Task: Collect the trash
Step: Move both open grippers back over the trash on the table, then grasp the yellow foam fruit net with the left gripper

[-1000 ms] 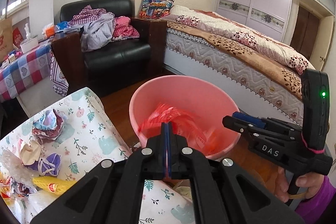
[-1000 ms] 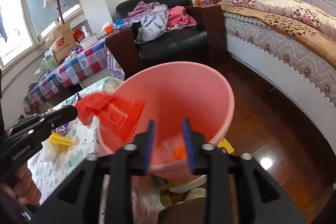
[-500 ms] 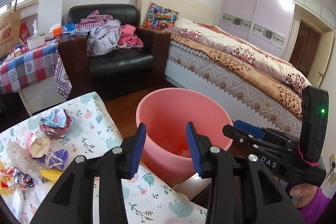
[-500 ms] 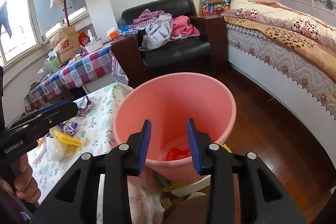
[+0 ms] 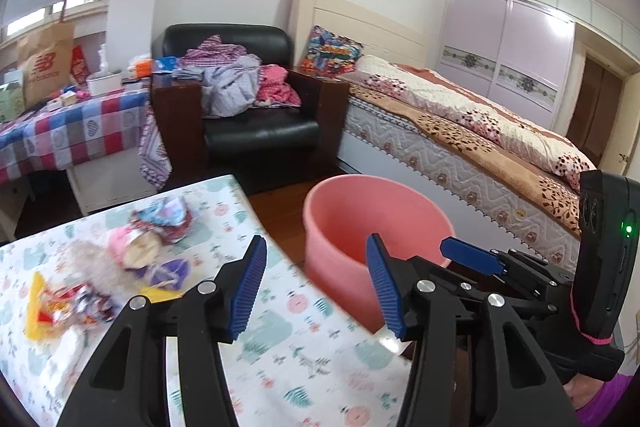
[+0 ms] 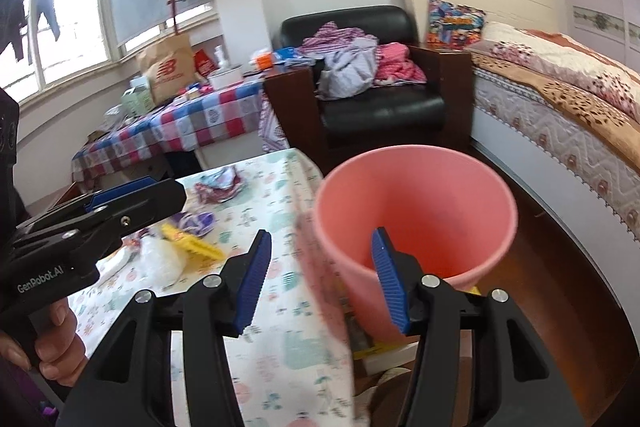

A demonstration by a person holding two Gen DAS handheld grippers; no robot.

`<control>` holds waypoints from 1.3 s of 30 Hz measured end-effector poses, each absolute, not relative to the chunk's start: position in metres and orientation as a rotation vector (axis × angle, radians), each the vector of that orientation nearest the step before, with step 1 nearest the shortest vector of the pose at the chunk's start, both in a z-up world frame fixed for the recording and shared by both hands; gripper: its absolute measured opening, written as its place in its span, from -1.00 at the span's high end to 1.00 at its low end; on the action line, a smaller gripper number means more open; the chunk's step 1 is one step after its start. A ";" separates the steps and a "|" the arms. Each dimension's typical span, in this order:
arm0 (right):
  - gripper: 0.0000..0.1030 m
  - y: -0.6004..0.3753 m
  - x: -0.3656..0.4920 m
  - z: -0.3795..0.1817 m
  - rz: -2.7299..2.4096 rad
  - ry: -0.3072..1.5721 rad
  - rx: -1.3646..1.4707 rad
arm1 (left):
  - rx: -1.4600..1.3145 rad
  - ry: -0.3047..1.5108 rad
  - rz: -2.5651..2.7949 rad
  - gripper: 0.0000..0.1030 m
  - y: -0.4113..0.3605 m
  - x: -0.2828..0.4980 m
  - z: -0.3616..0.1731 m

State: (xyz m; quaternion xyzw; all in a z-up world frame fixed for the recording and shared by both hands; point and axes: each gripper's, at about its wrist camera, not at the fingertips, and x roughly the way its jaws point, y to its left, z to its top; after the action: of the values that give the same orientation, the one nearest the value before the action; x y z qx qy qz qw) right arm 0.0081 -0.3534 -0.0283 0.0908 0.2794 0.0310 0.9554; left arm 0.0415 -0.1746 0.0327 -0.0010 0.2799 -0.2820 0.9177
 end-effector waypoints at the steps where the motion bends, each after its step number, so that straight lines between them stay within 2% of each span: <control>1: -0.03 -0.346 0.007 -0.029 0.076 0.565 0.180 | -0.004 0.574 -0.565 0.01 -0.167 0.039 0.032; 14: -0.03 -0.277 0.011 -0.039 0.209 0.603 0.123 | 0.010 0.568 -0.354 0.01 -0.053 0.009 0.011; 25: -0.03 -0.243 0.026 -0.055 0.282 0.663 0.082 | -0.037 0.632 -0.130 0.01 0.042 0.019 -0.017; 39: -0.03 -0.245 0.041 -0.070 0.291 0.729 0.092 | 0.087 0.747 -0.112 0.03 0.060 0.078 -0.045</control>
State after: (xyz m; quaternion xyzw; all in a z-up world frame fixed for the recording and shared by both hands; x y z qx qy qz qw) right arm 0.0409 -0.2448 -0.0701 0.0450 0.3550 0.1418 0.9230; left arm 0.0784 0.0605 -0.0454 0.0427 0.3645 -0.0548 0.9286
